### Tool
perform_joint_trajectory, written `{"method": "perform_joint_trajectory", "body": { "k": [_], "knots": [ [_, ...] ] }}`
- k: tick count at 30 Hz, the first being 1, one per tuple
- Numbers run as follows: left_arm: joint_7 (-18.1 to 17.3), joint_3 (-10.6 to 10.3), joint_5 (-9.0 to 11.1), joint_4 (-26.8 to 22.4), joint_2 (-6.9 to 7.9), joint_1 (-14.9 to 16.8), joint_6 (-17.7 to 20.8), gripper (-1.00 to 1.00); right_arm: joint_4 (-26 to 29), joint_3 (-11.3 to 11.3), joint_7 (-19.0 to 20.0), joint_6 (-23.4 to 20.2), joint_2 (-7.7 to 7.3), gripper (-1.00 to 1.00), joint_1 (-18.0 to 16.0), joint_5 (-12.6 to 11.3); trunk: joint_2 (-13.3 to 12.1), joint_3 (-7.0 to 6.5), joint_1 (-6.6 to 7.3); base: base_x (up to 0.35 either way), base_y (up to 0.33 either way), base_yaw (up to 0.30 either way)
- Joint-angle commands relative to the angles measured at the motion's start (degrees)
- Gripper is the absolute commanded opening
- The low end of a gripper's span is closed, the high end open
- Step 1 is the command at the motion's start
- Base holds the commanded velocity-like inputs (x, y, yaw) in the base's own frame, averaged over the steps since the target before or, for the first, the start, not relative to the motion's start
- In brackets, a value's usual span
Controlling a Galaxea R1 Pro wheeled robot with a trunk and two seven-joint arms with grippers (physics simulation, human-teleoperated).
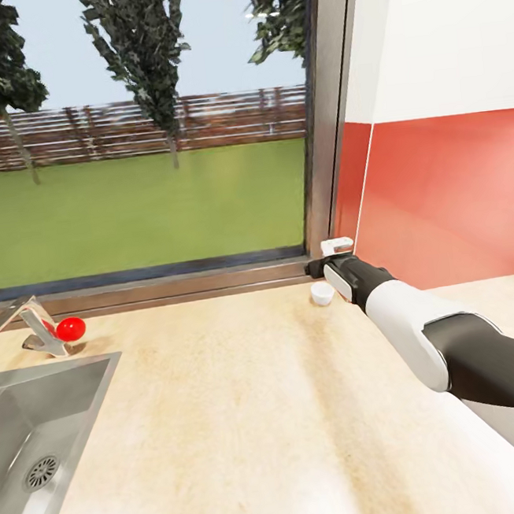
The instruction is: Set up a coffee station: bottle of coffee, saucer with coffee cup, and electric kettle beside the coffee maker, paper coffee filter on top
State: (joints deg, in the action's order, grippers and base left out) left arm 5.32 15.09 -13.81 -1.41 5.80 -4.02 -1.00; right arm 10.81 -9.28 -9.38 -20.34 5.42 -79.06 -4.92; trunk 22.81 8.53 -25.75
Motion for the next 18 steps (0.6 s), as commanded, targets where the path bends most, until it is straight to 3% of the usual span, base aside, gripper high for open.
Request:
{"method": "perform_joint_trajectory", "body": {
  "k": [1, 18],
  "knots": [
    [0.11, 0.47, -0.60, -0.07, -0.01, -0.01, -0.11, 1.00, 0.09, -0.48, -0.32, -0.32, -0.02, 1.00, -0.04, -0.52, 0.11, 0.19, -0.03, 0.000, 0.000, 0.000],
    [0.04, 0.47, -0.60, -0.03, 0.00, -0.37, -0.02, 1.00, 0.09, -0.48, -0.38, -0.32, -0.06, 1.00, -0.04, -0.53, 0.11, 1.75, -0.03, 0.000, 0.000, 0.000]
  ]
}}
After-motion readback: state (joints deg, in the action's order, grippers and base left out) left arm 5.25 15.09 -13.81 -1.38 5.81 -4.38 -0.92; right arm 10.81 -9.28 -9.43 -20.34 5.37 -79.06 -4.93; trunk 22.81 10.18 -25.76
